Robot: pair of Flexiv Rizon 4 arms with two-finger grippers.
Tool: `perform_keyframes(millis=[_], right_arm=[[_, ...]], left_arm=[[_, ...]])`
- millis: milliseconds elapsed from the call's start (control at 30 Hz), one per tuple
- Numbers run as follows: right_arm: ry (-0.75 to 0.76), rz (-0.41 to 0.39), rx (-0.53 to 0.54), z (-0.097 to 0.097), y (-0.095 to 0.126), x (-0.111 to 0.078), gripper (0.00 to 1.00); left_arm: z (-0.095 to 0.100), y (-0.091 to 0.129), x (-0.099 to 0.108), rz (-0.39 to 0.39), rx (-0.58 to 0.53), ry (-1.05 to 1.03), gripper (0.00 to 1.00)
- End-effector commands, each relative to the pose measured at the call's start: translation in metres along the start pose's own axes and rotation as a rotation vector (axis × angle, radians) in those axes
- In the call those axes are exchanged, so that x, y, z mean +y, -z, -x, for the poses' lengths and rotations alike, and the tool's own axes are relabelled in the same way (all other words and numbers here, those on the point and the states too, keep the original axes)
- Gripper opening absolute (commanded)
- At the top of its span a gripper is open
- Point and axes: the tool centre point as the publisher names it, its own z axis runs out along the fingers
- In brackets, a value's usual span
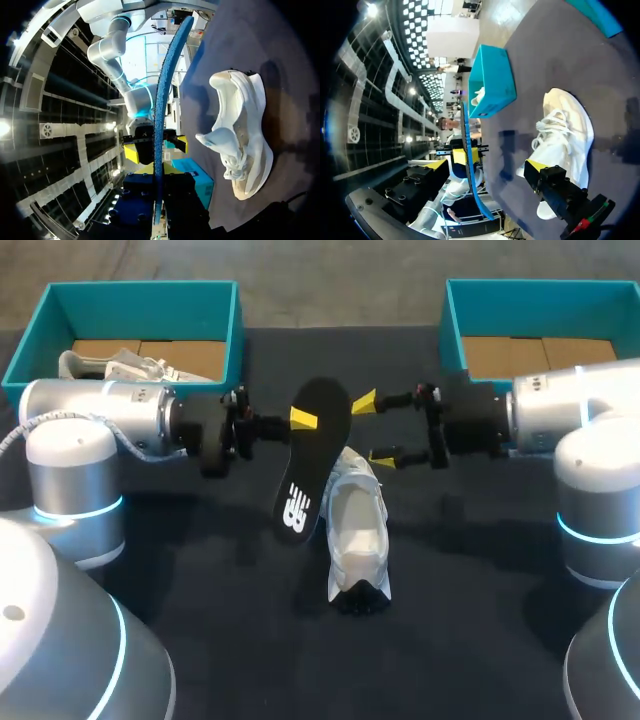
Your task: Take the shoe out of the shoebox, open the shoe tongue, remove and reinsert the insole, then place the shoe into the shoebox
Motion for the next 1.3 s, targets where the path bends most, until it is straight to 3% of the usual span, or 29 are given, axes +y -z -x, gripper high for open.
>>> perform_keyframes(millis=[33,467,800,1100,1300], right_arm=[[-0.007,0.035,-0.028,0.005,0.024,-0.020,1.00],[-0.040,0.057,-0.130,0.025,0.052,-0.047,1.00],[-0.057,0.083,-0.173,0.039,0.074,-0.074,1.00],[-0.078,0.091,-0.223,0.044,0.091,-0.103,1.00],[-0.086,0.082,-0.267,0.050,0.098,-0.118,1.00]], left_arm=[[0.006,0.003,-0.016,0.012,0.031,0.011,0.00],[0.008,0.009,-0.053,-0.016,0.104,0.107,0.00],[-0.002,0.013,-0.085,-0.044,0.182,0.168,0.00],[-0.015,0.008,-0.117,-0.096,0.194,0.240,0.00],[-0.021,0.011,-0.127,-0.127,0.187,0.312,0.00]])
